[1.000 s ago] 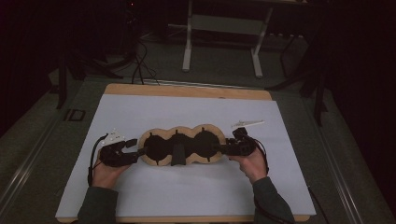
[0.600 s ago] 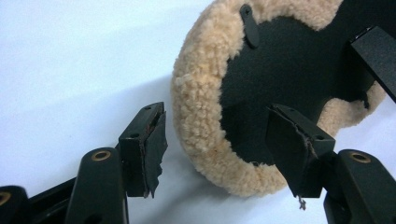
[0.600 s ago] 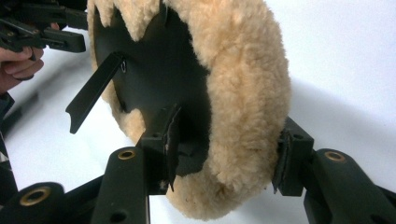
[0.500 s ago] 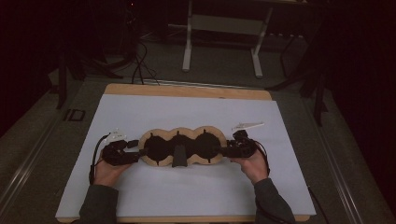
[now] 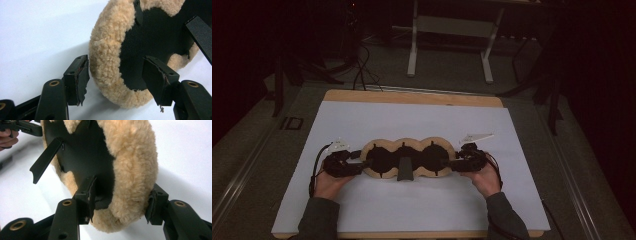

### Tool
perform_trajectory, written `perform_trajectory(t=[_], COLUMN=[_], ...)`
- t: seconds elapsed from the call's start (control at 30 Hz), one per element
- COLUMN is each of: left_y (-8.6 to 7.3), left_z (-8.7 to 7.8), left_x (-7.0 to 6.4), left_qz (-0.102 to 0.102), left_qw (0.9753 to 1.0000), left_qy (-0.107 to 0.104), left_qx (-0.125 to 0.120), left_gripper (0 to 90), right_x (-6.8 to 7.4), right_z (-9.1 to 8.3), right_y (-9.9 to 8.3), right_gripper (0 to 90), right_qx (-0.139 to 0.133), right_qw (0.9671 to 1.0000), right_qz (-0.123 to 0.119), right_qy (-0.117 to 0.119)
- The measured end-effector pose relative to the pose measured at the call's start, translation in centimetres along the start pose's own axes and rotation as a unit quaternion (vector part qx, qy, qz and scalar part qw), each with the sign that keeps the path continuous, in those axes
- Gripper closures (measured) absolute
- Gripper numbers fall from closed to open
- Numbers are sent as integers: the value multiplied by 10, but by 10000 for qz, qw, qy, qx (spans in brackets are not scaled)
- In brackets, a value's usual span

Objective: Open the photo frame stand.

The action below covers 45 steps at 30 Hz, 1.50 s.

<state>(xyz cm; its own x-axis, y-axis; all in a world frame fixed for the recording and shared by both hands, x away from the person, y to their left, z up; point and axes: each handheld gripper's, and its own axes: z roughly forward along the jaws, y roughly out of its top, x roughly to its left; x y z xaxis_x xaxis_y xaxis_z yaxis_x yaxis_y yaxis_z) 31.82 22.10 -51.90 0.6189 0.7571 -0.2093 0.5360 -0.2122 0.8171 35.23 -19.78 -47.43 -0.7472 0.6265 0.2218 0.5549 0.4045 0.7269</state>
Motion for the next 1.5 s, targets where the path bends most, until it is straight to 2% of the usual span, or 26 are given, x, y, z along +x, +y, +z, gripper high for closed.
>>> perform_trajectory(t=[0.2, 0.33, 0.43, 0.5, 0.63, 0.83, 0.97, 1.13, 1.33, 1.5], left_y=[0, 0, 0, 0, 0, 1, 3, 6, 9, 12], left_z=[2, 5, 6, 6, 3, -1, -3, -1, 4, 5], left_x=[-2, -1, -2, -3, -2, -3, -10, -20, -23, -24], left_qz=[32, -27, 34, 104, 87, 153, 354, 605, 614, 640], left_qw=[10000, 9998, 9999, 9998, 9998, 9999, 9993, 9975, 9969, 9962], left_qy=[-61, -169, -121, -58, -108, -42, 108, 363, 473, 578], left_qx=[47, 80, 114, 137, 120, 48, -34, -86, -128, -133], left_gripper=[394, 393, 408, 452, 489, 563, 585, 589, 589, 589], right_x=[-3, -4, -3, -3, -3, -5, -7, -9, -12, -14], right_z=[1, 2, 2, 1, 1, 2, 2, 2, 2, 3], right_y=[-6, -9, -9, -9, -11, -12, -14, -15, -14, -12], right_gripper=[495, 495, 496, 496, 498, 494, 486, 473, 462, 455], right_qx=[6, -1, -16, -44, -55, -61, -49, -39, -86, -114], right_qw=[10000, 9999, 9998, 9997, 9996, 9995, 9993, 9987, 9982, 9981], right_qz=[-59, -142, -181, -225, -294, -297, -343, -416, -386, -366], right_qy=[28, 18, 15, 11, 13, -17, -128, -302, -457, -476])
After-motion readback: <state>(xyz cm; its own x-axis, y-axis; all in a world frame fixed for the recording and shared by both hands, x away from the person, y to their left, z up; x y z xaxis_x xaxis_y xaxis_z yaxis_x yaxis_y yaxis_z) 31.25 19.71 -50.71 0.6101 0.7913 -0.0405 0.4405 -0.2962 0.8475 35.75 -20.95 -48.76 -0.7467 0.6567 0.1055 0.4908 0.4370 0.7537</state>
